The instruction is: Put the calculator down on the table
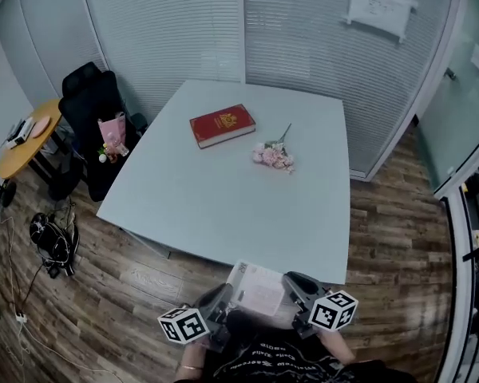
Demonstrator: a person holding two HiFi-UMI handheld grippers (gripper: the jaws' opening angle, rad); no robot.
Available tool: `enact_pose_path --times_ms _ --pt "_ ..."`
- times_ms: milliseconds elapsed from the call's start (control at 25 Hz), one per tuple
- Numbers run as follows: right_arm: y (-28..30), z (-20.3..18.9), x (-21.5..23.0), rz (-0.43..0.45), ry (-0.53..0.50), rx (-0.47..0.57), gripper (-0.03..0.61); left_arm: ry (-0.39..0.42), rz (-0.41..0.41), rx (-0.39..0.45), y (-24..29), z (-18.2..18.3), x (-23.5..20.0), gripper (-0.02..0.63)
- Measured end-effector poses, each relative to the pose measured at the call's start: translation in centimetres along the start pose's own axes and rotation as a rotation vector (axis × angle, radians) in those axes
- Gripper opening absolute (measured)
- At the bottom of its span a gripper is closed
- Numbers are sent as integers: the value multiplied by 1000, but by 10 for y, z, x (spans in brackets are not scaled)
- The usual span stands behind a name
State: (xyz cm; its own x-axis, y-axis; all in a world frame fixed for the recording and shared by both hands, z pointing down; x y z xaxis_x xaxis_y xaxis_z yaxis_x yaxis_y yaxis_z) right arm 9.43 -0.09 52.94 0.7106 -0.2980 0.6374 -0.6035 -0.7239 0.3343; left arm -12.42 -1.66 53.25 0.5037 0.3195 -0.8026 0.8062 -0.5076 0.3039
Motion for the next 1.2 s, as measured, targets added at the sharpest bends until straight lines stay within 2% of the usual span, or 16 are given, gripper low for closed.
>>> enact_pose_path --times_ms 320,480,800,1200 --pt "66 25 1 -61 40 43 71 55 -20 -65 21 77 -39 53" --pt "99 36 1 -84 43 40 71 53 -13 -83 26 104 -60 53" --pt "126 49 8 -113 68 28 71 46 -19 -102 41 132 -79 53" --pt "147 89 39 -123 74 2 71 33 -2 -100 85 162 -84 53"
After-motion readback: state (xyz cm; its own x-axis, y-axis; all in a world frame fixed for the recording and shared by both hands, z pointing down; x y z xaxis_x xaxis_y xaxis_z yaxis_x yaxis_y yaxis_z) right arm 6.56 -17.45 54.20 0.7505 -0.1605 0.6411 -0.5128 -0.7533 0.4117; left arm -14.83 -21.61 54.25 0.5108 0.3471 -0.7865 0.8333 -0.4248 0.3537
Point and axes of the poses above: the fingertips, and each gripper's own axes: y forward along the fingers, x to its right, z out of its top, the point moved 5 cm from there along -y, backward along the fingers, and after that the axes turned 6 degrees about -x, right-handed, at the moved point
